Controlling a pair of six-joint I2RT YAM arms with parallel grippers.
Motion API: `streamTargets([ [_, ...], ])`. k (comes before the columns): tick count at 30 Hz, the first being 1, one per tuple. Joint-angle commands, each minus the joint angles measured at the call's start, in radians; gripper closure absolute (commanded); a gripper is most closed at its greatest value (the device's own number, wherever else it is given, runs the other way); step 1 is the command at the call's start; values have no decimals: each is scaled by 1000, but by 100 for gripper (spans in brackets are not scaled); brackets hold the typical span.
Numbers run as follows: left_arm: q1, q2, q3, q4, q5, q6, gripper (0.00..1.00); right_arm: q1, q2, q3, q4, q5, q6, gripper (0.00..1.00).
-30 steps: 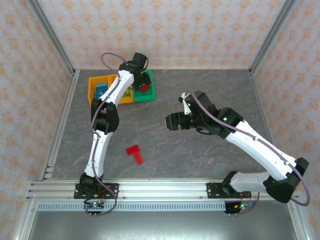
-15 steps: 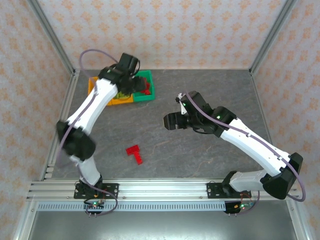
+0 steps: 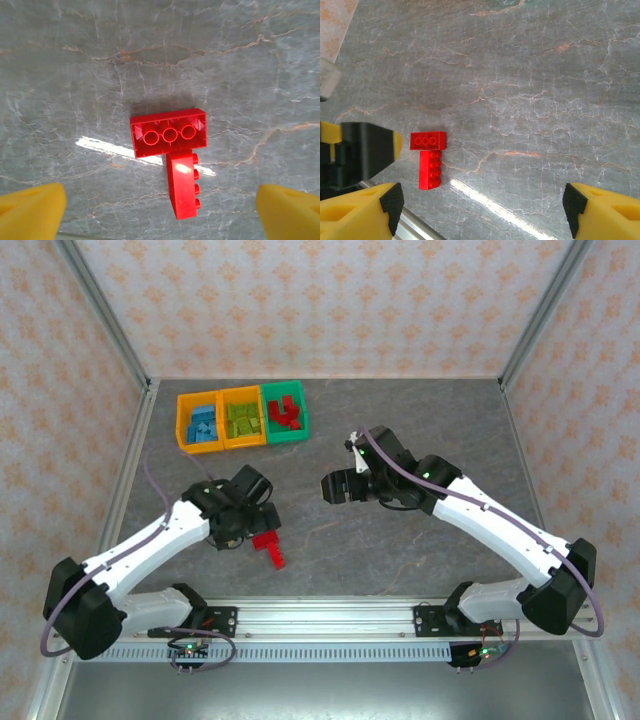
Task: Sort the legos into containers by color
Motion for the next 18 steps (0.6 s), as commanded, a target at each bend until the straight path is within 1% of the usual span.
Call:
streamTargets([
  [1,-6,66,-19,122,34,-105,0,4,-13,-19,-4,-8,19,15],
  [5,-7,124,-50,165,3,-137,0,4,-46,-42,-3,10,34,15],
  [8,-5,183,-73,217,25,-140,0,4,-70,-58,-2,28,42,15],
  [12,-6,274,-72,227,56,-125,0,4,-86,-63,-12,38,42,15],
  [18,-4,328,-92,252,62,-127,16,4,-88,-61,-30,34,30,15],
])
